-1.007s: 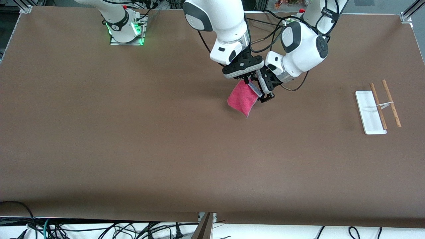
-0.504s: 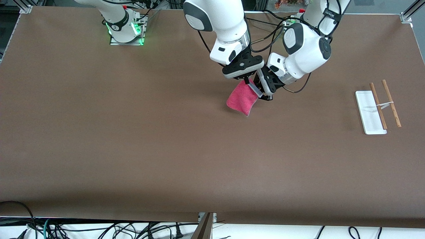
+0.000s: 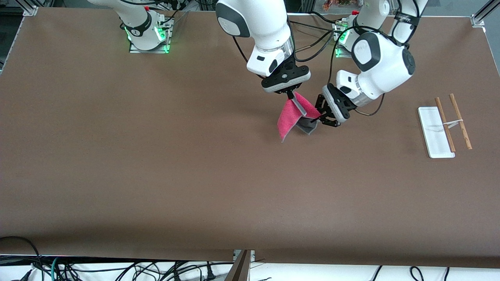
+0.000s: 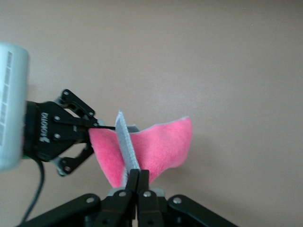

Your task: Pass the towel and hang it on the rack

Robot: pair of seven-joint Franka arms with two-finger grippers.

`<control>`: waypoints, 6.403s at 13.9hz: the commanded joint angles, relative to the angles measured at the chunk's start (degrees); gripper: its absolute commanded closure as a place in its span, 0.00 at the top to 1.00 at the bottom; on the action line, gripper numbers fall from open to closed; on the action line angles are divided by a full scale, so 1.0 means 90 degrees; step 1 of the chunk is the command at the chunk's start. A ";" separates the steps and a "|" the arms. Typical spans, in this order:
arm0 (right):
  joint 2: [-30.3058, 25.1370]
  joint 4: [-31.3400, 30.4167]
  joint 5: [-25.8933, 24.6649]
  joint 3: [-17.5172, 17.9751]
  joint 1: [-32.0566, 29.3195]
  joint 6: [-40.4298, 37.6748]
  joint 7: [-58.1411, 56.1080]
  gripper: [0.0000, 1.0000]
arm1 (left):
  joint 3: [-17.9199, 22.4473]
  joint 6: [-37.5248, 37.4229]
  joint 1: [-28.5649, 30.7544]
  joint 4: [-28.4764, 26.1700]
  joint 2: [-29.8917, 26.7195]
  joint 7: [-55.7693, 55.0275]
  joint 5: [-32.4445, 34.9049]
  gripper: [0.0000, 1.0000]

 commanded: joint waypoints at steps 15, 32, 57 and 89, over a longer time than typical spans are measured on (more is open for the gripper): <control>-0.0362 -0.0121 -0.0628 -0.0997 -0.1722 -0.1241 -0.2017 1.00 | 0.0728 -0.5069 0.4205 0.3227 0.1806 -0.0259 0.3503 0.00; -0.3594 -0.2641 -0.0521 -0.0627 -0.4935 -0.3215 -0.4529 1.00 | 0.1548 -0.5561 0.5272 0.5029 0.3704 0.1626 0.4972 0.00; -0.3400 -0.2426 0.0095 -0.0715 -0.5522 -0.3706 -0.5144 1.00 | 0.1822 -0.4838 0.4237 0.6554 0.3951 0.0088 0.4991 1.00; -0.3146 -0.2084 -0.0013 -0.0705 -0.5512 -0.3295 -0.5515 1.00 | 0.3648 -0.6576 -0.1281 0.4736 0.0092 -0.9986 0.5333 1.00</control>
